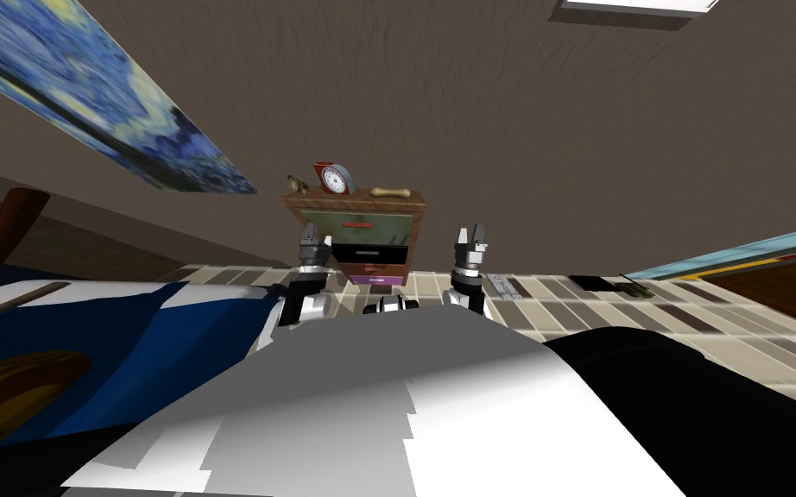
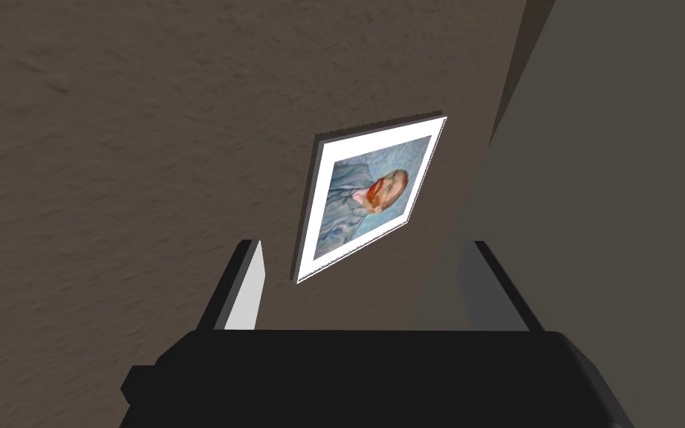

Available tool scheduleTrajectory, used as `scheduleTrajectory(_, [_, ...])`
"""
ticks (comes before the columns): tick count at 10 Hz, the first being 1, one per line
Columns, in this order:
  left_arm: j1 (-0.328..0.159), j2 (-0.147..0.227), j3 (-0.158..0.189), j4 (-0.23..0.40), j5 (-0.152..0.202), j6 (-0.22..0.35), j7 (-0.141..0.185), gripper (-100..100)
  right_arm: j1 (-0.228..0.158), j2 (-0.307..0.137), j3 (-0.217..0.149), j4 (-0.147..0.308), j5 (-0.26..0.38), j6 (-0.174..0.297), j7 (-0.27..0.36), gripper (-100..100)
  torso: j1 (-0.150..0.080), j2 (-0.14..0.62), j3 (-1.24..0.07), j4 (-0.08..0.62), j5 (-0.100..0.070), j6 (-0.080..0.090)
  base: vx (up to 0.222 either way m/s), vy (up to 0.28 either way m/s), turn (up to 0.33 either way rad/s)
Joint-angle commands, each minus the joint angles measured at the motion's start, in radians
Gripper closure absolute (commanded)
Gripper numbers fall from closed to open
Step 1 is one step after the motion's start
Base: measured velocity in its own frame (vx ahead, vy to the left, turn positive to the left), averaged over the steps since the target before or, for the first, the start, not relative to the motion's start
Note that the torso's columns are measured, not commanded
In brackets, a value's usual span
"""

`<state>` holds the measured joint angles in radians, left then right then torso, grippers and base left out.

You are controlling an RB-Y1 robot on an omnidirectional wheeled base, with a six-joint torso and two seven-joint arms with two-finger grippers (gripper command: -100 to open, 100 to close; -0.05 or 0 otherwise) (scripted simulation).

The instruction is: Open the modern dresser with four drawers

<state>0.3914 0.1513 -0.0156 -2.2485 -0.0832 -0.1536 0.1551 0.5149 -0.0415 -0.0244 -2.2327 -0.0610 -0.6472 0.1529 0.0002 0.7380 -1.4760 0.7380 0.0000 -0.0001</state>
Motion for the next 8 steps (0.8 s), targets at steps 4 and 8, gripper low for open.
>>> scheduleTrajectory(4, [-0.041, 0.045, -0.02, 0.03, -0.012, 0.11, 0.011, -100, 0.0, 0.0, 0.0, 0.0, 0.0, 0.0, 0.0, 0, 0.0, 0.0, 0.0, 0.0, 0.0, 0.0, 0.036, 0.023, -0.052])
scheduleTrajectory(8, [-0.073, 0.079, -0.036, 0.058, -0.022, 0.198, 0.02, -100, 0.0, 0.0, 0.0, 0.0, 0.0, 0.0, 0.0, 0, 0.0, 0.0, 0.0, 0.0, 0.0, 0.0, 0.047, 0.023, -0.066])
